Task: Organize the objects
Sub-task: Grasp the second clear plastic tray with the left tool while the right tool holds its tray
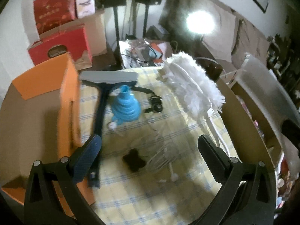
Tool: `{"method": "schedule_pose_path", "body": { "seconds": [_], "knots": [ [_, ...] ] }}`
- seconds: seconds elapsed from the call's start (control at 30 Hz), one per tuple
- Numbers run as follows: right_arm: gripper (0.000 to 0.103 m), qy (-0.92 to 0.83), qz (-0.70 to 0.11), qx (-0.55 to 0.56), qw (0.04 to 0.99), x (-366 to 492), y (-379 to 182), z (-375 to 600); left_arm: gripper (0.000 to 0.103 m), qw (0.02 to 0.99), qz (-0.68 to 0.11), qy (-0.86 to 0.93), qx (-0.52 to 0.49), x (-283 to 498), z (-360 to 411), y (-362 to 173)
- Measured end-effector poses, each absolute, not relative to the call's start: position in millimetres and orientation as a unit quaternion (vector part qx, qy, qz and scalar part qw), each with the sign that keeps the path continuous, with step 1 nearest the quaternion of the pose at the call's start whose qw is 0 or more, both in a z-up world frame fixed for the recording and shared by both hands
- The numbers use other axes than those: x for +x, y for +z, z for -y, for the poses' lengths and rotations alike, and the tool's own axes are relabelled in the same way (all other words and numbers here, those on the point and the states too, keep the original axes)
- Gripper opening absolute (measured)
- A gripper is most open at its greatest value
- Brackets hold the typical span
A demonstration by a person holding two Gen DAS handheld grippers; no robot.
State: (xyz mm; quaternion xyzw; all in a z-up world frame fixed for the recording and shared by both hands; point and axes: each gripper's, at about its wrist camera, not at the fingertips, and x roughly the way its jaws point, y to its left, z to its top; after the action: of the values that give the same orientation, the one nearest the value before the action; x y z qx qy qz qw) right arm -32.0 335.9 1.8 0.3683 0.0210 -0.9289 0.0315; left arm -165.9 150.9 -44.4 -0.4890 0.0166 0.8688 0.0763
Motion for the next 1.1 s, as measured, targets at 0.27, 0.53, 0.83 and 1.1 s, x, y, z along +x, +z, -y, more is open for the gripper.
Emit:
{"method": "schedule_pose_path", "body": {
  "seconds": [0.27, 0.53, 0.83, 1.1],
  "knots": [
    [0.057, -0.932, -0.006, 0.363, -0.011, -8, -7, -365, 0.103, 0.069, -0.028, 0.844, -0.531, -199, -194, -85],
    [0.057, -0.928, 0.016, 0.373, -0.024, 1, -17, -380, 0.103, 0.045, -0.021, 0.839, -0.542, -212, -213, -104],
    [0.057, -0.924, 0.027, 0.382, -0.023, -2, -28, -386, 0.088, 0.033, -0.054, 0.832, -0.551, -220, -239, -117],
    [0.057, -0.922, 0.029, 0.386, -0.023, -5, -31, -387, 0.057, 0.036, -0.028, 0.819, -0.572, -224, -235, -131]
  ]
}}
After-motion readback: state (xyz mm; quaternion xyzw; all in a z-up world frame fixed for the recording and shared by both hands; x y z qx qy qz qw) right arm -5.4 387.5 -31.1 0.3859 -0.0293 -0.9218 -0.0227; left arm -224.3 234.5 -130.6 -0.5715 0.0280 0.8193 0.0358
